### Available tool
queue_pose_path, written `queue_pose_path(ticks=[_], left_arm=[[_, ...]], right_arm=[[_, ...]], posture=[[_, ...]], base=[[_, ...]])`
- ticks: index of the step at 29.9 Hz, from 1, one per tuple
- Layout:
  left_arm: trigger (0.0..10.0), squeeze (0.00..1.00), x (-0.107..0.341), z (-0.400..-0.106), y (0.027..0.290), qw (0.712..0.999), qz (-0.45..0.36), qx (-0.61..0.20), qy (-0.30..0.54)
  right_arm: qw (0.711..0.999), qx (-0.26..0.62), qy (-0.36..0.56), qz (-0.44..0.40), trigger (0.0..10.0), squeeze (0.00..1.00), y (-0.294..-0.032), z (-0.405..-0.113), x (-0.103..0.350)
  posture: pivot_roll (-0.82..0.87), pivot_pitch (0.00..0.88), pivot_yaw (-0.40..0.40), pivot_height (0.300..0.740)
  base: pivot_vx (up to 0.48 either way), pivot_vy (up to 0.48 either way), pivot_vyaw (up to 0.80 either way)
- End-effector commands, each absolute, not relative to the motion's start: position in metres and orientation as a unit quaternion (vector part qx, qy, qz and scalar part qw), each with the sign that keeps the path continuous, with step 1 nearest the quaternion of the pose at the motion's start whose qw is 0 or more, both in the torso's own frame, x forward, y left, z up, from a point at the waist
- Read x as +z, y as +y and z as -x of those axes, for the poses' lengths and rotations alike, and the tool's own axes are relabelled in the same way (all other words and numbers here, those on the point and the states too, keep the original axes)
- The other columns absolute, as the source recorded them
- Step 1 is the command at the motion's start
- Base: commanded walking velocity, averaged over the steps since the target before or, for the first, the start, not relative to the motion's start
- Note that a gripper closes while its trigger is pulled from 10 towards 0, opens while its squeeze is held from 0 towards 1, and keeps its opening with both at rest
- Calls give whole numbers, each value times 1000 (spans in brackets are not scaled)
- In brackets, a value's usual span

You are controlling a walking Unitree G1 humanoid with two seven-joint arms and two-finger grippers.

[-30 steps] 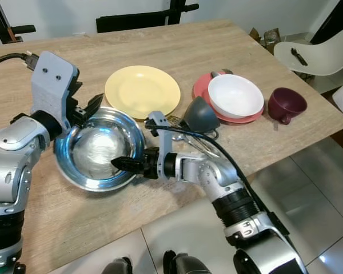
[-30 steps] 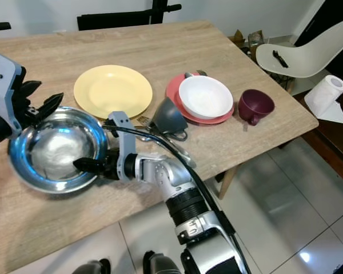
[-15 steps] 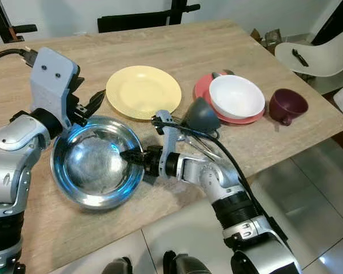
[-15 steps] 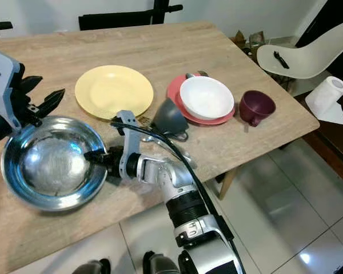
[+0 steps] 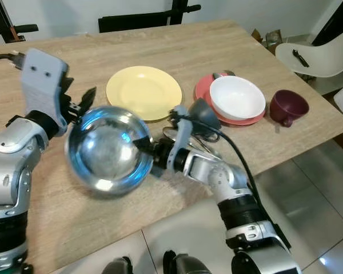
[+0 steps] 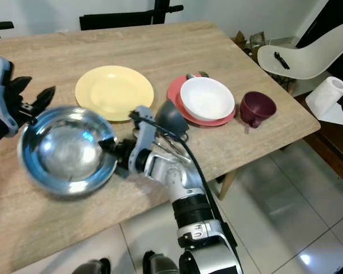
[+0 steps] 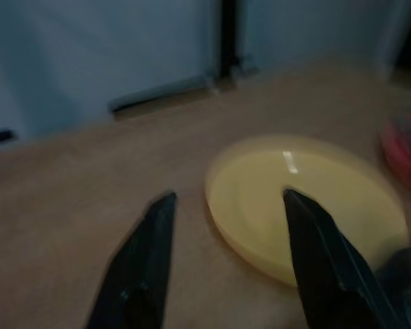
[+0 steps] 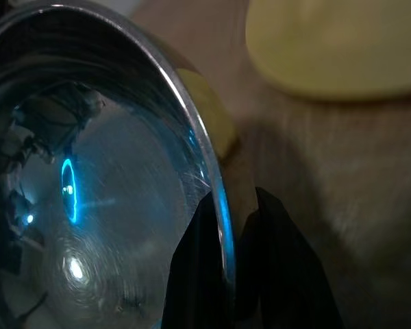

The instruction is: Setting the table

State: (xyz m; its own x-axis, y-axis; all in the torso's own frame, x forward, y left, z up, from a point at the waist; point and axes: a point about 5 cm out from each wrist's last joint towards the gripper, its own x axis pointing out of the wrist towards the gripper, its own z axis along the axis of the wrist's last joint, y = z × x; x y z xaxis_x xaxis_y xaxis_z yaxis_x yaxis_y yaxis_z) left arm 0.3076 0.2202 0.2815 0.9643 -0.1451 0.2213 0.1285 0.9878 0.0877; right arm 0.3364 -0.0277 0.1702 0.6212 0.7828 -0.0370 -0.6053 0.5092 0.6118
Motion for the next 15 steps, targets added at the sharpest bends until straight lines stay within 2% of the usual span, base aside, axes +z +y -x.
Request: queue_pose_path(ticks=[1,3,5,6,7,13,15], left_arm=[[10000,0,288,-307,228,990,9,-47,-130],[10000,0,296,-307,234,986,62,-34,-152],[10000,0,297,-306,236,984,77,-31,-155],[10000,0,293,-306,236,986,71,-29,-148],[10000,0,287,-306,236,989,57,-26,-134],[10000,0,274,-306,225,991,59,-27,-115],[10000,0,266,-304,215,993,43,-55,-98]], right_arm=[[859,397,115,-304,0,0,-33,-336,182],[871,376,69,-307,0,0,-41,-336,196],[883,363,44,-295,0,0,-46,-336,203],[890,352,8,-290,9647,0,-51,-333,215],[896,338,-31,-285,10000,0,-56,-328,229],[919,280,-98,-258,10000,0,-70,-323,246],[923,258,-123,-258,10000,0,-77,-321,254]], posture=[[0,99,-51,740],[0,98,-50,740],[-4,98,-45,740],[-5,96,-40,740],[-14,96,-32,740],[-12,94,-30,740],[-15,95,-29,740]], base=[[0,0,0],[0,0,0],[0,0,0],[0,0,0],[0,0,0],[0,0,0],[0,0,0]])
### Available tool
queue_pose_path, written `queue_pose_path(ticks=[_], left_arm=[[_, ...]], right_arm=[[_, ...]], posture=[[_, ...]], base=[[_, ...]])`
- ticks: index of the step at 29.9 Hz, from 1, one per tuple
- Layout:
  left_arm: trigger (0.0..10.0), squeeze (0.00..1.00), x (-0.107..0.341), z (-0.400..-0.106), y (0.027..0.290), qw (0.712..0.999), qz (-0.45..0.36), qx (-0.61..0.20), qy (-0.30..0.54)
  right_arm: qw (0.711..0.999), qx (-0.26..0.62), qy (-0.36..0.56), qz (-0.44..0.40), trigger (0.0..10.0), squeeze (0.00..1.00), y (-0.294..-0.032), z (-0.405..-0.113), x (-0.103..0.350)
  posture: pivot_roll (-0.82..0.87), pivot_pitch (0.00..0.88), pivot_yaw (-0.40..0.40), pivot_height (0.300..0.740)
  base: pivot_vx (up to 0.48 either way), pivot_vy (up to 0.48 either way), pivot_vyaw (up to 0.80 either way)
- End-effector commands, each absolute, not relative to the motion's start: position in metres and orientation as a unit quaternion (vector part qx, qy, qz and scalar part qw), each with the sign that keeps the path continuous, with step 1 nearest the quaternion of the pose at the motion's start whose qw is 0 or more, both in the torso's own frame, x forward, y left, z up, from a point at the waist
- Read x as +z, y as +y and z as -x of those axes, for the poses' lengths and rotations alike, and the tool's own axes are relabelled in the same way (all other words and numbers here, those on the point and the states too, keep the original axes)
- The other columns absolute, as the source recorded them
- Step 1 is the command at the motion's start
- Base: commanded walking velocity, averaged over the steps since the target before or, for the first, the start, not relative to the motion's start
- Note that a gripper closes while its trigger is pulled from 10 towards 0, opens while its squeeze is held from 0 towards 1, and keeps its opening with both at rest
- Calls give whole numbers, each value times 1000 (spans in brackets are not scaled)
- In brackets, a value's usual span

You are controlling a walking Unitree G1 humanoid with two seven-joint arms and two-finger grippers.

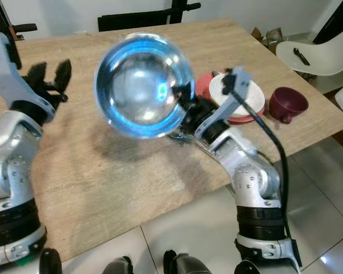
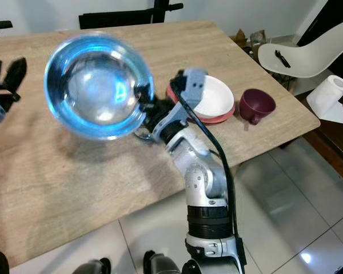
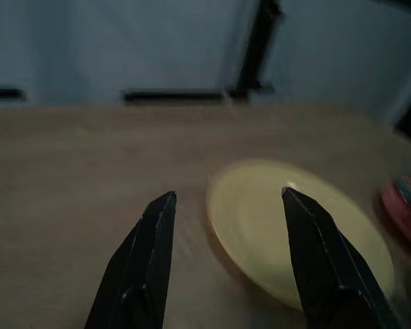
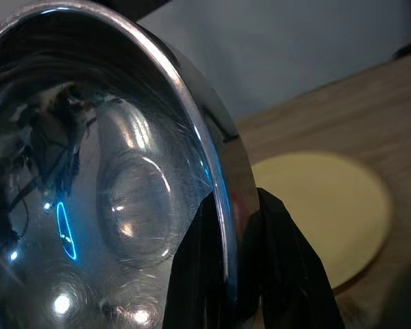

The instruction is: Setting the table

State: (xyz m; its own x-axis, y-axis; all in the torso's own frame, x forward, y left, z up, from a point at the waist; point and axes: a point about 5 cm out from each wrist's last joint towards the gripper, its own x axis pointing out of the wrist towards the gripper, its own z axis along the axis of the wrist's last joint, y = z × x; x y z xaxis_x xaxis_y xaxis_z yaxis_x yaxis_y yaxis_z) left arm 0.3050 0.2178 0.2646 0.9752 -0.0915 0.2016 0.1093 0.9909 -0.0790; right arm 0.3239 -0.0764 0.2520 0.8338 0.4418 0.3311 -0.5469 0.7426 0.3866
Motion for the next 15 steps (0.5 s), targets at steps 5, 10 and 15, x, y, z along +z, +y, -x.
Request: queue_pose_path(ticks=[5,10,15], left_arm=[[10000,0,237,-292,175,989,-34,-127,-74],[10000,0,223,-290,162,991,-33,-117,-64],[10000,0,218,-289,158,992,-37,-104,-66]], right_arm=[[939,163,-203,-227,10000,0,-103,-311,273],[952,107,-190,-213,10000,0,-116,-311,258],[958,64,-191,-202,10000,0,-133,-314,252]], posture=[[-28,90,-18,740],[-45,84,-6,740],[-50,86,-5,740]], base=[[0,0,0],[0,0,0],[0,0,0]])
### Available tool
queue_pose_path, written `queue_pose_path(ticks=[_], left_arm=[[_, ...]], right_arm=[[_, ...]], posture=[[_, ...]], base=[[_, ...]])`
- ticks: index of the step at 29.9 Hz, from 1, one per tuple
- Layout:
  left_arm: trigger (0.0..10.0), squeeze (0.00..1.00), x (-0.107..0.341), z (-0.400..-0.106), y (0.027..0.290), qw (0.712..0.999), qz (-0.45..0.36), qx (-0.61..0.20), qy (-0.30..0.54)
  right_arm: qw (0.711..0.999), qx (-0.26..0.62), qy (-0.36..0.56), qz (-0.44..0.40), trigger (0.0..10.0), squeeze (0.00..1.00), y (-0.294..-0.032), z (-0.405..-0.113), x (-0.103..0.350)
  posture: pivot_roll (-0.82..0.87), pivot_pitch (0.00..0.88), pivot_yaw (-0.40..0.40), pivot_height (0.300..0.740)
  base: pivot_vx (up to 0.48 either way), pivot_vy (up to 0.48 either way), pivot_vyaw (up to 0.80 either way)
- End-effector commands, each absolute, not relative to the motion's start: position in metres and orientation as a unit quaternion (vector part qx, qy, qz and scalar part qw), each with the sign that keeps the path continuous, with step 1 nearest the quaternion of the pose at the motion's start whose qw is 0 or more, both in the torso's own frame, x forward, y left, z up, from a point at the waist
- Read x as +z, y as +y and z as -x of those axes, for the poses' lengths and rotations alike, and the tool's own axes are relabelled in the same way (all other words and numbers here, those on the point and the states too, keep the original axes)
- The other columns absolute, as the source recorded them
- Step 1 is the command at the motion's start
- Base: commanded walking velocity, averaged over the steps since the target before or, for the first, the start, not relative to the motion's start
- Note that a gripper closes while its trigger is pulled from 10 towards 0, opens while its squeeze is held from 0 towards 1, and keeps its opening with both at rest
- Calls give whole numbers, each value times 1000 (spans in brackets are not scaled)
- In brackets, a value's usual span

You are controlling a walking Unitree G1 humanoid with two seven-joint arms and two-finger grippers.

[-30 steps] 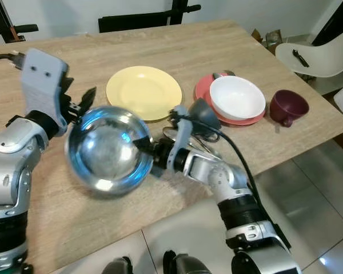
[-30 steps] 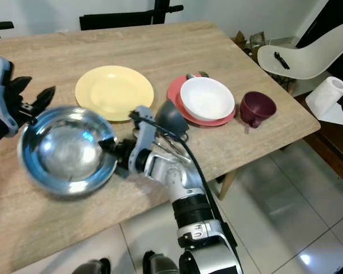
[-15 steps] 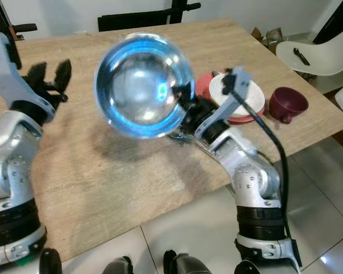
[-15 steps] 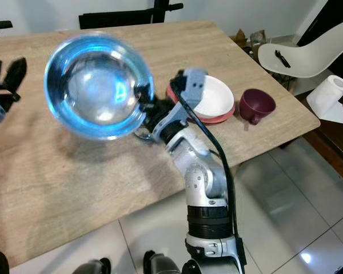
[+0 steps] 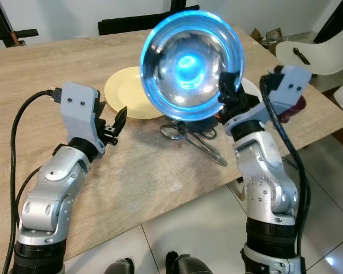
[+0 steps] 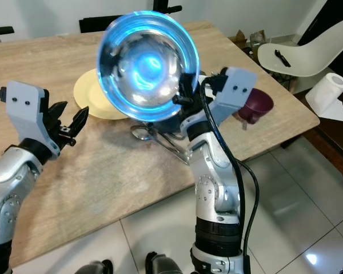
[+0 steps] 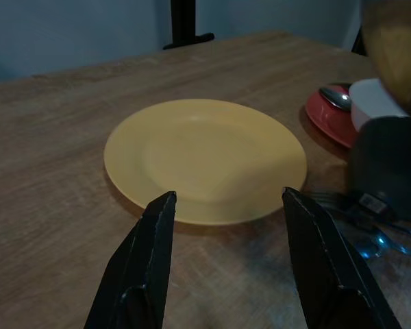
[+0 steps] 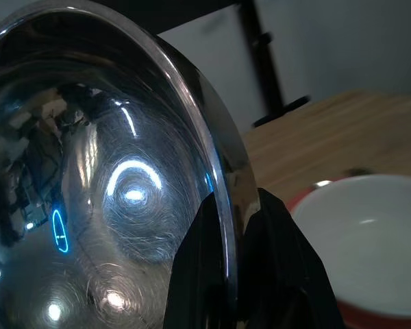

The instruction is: Setting the table

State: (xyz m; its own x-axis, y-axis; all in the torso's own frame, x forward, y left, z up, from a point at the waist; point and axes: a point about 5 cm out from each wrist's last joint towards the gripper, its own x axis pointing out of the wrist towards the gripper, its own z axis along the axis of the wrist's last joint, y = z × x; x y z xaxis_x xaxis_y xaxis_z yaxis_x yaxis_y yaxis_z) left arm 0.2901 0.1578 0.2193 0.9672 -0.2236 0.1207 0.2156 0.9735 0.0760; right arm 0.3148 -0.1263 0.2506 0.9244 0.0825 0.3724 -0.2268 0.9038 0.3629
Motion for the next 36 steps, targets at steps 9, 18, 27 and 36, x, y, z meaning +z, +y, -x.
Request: queue_pose_path(ticks=[9,18,27,36], left_arm=[[10000,0,219,-292,160,991,-51,-97,-79],[10000,0,222,-292,161,990,-61,-96,-85],[10000,0,221,-292,162,990,-64,-96,-86],[10000,0,222,-293,164,989,-68,-94,-88]], right_arm=[[960,24,-199,-194,10000,0,-148,-319,252],[963,17,-187,-191,10000,0,-149,-322,244],[965,14,-183,-190,10000,0,-149,-324,240],[965,15,-180,-190,10000,0,-148,-324,238]], posture=[[-61,81,7,740],[-56,85,6,740],[-55,85,6,740],[-52,87,10,740]], base=[[0,0,0],[-154,0,0],[-277,0,0],[-275,0,0]])
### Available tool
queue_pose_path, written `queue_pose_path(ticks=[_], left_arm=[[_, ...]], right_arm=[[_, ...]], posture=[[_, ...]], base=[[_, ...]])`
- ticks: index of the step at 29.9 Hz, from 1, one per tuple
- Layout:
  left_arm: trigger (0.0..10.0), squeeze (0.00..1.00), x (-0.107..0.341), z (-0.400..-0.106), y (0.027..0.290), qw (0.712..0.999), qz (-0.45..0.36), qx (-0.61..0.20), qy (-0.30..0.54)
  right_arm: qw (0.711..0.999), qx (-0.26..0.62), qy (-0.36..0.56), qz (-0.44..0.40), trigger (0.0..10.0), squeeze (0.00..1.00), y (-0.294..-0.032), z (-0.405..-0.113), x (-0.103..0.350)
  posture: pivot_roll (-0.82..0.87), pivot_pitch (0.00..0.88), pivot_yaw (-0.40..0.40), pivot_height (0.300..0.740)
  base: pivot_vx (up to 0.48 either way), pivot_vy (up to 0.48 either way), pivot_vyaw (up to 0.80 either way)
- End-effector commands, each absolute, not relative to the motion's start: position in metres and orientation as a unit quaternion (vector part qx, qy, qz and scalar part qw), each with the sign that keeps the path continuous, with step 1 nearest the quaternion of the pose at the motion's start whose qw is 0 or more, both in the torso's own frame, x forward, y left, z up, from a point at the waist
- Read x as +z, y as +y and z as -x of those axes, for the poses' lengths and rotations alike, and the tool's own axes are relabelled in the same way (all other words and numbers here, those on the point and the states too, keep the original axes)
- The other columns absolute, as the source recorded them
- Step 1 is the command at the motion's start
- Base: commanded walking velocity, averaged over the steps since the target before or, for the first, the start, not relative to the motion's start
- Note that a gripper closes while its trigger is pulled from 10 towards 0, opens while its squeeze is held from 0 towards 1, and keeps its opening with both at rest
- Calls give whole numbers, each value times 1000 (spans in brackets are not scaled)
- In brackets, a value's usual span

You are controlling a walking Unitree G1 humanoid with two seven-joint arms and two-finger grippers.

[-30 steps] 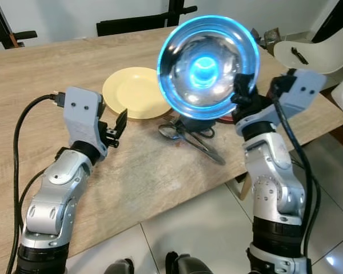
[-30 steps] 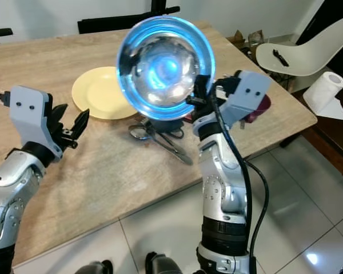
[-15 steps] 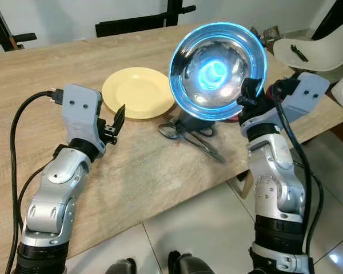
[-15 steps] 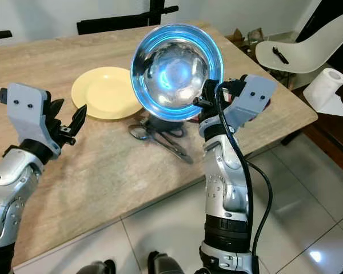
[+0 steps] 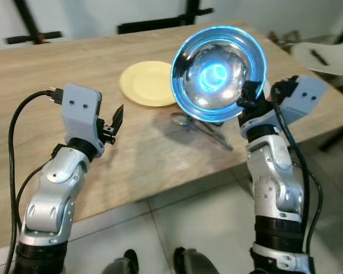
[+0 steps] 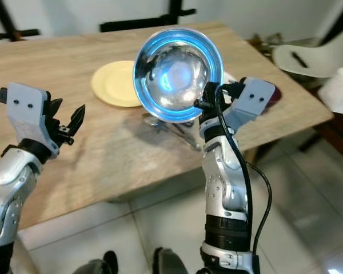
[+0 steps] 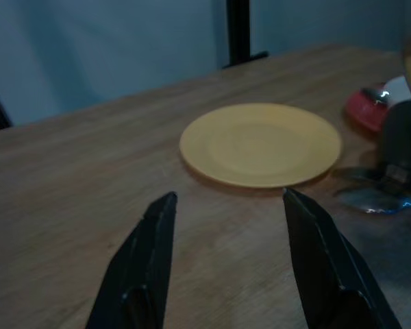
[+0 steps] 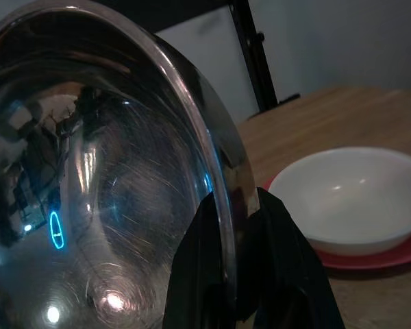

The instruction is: Setting the table

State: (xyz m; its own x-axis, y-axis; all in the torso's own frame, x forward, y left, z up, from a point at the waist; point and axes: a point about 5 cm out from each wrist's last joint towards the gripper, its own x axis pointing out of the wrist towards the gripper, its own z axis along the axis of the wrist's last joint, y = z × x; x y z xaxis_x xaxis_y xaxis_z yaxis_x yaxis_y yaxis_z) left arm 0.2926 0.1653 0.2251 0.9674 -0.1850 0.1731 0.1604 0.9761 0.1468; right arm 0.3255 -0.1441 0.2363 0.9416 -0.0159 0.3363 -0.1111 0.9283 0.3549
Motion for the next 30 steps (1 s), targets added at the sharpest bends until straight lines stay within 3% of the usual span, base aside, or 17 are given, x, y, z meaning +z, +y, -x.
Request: queue_pose_path(ticks=[1,30], left_arm=[[10000,0,222,-293,164,989,-68,-95,-87],[10000,0,224,-292,164,989,-66,-97,-89]], right_arm=[[965,15,-180,-190,10000,0,-148,-324,238],[965,13,-175,-193,10000,0,-147,-325,234]], posture=[[-52,87,10,740],[-48,107,9,740]], base=[[-274,0,0],[-260,0,0]])
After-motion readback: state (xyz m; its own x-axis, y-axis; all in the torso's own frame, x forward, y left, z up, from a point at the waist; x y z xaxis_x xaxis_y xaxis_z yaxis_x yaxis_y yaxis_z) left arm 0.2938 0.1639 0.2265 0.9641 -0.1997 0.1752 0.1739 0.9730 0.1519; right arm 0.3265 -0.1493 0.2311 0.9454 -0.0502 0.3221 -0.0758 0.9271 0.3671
